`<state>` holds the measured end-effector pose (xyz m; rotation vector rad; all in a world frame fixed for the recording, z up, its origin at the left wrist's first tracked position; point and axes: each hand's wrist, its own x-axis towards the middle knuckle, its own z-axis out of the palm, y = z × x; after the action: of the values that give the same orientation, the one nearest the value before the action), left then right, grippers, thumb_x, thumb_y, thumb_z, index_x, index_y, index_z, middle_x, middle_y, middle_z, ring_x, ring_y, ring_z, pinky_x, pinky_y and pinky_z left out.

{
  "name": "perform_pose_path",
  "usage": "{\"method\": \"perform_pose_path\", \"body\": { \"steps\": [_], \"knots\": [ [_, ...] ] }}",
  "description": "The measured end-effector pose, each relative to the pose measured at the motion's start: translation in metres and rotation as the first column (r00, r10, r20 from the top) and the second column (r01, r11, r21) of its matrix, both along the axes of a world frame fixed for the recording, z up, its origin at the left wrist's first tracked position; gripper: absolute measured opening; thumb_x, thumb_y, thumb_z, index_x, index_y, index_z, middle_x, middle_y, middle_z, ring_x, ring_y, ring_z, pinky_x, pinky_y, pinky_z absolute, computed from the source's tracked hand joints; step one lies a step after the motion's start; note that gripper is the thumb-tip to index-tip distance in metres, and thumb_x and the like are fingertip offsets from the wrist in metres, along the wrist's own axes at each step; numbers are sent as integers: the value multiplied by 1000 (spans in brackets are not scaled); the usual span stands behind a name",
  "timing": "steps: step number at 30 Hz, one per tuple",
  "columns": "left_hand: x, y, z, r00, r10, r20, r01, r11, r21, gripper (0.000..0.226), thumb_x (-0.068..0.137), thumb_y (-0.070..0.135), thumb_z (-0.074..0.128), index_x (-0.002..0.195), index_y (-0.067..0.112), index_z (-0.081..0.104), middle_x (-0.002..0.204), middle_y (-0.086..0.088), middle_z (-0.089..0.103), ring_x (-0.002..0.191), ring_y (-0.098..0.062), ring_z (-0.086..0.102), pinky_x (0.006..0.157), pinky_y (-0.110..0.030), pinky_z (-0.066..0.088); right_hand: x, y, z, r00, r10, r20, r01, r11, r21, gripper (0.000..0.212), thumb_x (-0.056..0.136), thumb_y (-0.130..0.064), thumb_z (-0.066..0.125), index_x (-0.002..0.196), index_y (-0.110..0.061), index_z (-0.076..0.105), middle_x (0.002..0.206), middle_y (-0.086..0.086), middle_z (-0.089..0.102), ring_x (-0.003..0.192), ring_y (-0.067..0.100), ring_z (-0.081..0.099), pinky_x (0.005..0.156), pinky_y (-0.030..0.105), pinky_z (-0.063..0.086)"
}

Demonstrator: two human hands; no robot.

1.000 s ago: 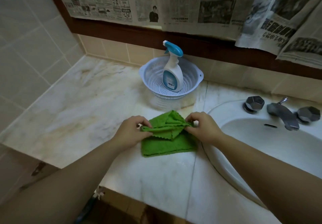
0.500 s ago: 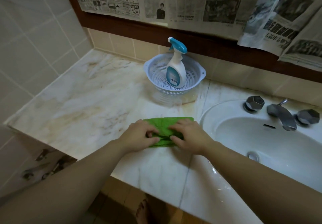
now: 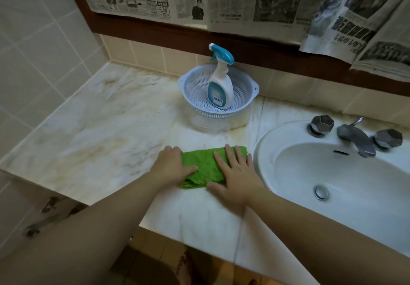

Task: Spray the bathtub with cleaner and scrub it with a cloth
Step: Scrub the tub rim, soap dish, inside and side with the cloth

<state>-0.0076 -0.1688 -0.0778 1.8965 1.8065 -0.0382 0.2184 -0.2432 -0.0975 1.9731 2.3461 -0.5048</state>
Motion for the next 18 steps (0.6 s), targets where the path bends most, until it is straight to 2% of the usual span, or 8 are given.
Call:
{"method": "perform_pose_path", "body": {
  "steps": [2,4,6,7,9,11,14,18],
  "knots": [
    [0,1,0,1000,18,14,-17,999,-37,62,76,63,77,114,19,53,116,-6,48,114,-27,50,96,-45,49,-3,-2,-5,1000,-13,-2,13,1000,-14,103,83,-90,29,162,-38,-11,169,3,-24,154,32,-27,124,62,-6],
    [-1,-1,1,992,60,115,-50,995,-82,51,78,55,78,102,21,48,106,-4,55,99,-24,56,85,-41,51,-7,-1,-7,1000,-22,7,22,1000,-10,104,82,-91,28,163,-38,-9,169,3,-24,155,32,-25,124,62,-4],
    [-5,-1,3,961,142,238,-110,984,-142,47,80,44,79,100,20,44,98,-6,63,87,-22,60,76,-39,49,-13,0,-6,1000,-16,26,16,1000,3,105,80,-93,26,163,-37,-8,170,4,-21,156,31,-21,124,61,0],
    [-8,0,5,928,211,307,-163,971,-174,48,77,40,81,100,19,44,98,-9,66,84,-23,62,75,-42,52,-16,0,-6,1000,-13,27,13,1000,11,106,79,-93,26,163,-37,-8,170,4,-20,156,32,-19,124,61,1],
    [-17,4,15,807,380,451,-276,919,-280,49,74,32,83,104,18,47,100,-17,71,81,-28,68,76,-49,60,-26,-1,-6,1000,-10,16,10,1000,22,108,78,-94,26,163,-36,-7,171,5,-18,157,33,-15,124,61,4],
    [-23,7,26,696,478,535,-293,870,-396,47,78,22,82,110,15,48,104,-23,73,76,-29,70,74,-48,62,-38,-1,-6,1000,-7,17,7,1000,18,110,78,-95,25,163,-34,-9,171,6,-17,157,34,-13,124,61,5],
    [-15,7,40,680,462,570,-263,879,-399,44,81,20,82,107,17,47,99,-21,74,73,-26,70,69,-41,60,-44,1,-4,999,4,32,-3,1000,-7,114,77,-97,26,163,-33,-11,171,6,-19,157,35,-14,124,61,5],
    [20,5,51,687,392,612,-239,917,-319,49,76,30,87,101,19,46,97,-18,74,69,-22,72,54,-32,56,-18,5,1,995,58,-81,-61,998,-34,126,75,-91,51,164,-26,-11,171,5,-18,158,29,-11,127,52,6]
  ]
}}
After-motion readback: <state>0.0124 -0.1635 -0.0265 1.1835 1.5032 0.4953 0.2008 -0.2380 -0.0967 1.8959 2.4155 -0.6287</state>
